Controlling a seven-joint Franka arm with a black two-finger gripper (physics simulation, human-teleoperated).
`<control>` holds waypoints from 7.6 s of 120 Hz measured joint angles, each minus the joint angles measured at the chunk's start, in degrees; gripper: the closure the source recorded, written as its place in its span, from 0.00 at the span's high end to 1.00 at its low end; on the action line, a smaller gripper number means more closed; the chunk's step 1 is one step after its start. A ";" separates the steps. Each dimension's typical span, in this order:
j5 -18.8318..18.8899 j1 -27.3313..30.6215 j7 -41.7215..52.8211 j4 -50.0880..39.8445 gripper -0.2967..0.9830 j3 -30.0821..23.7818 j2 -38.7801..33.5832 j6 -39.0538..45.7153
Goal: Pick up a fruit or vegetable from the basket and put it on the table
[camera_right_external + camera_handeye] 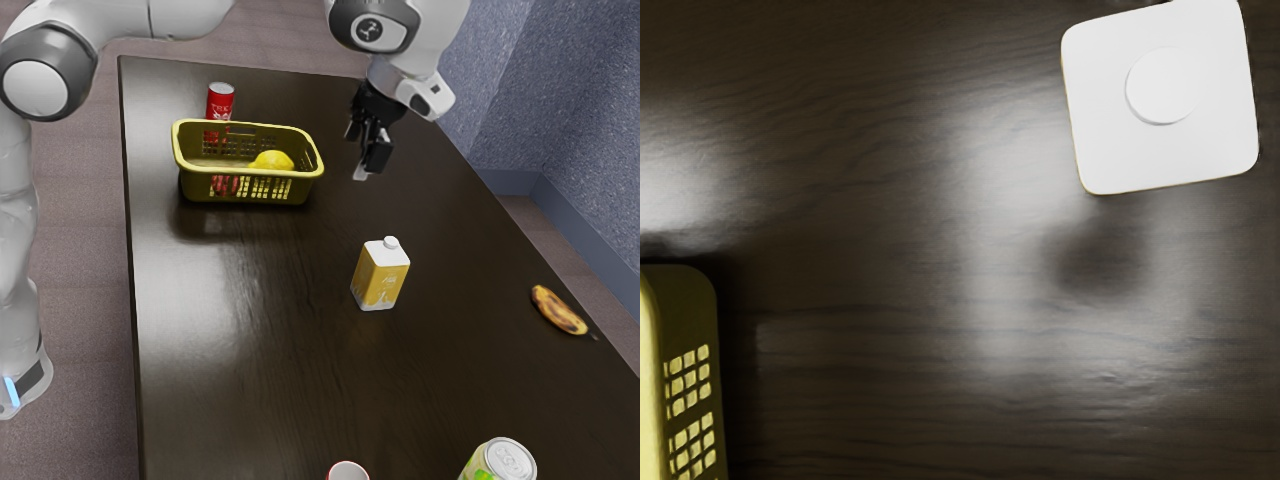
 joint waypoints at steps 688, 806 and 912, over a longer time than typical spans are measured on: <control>-21.80 28.39 -53.65 -36.89 0.51 11.47 -2.85 24.92; -17.81 27.97 -53.07 -34.99 0.47 7.99 -16.33 11.12; -5.45 21.41 -38.00 -25.93 0.46 -7.63 -11.55 3.19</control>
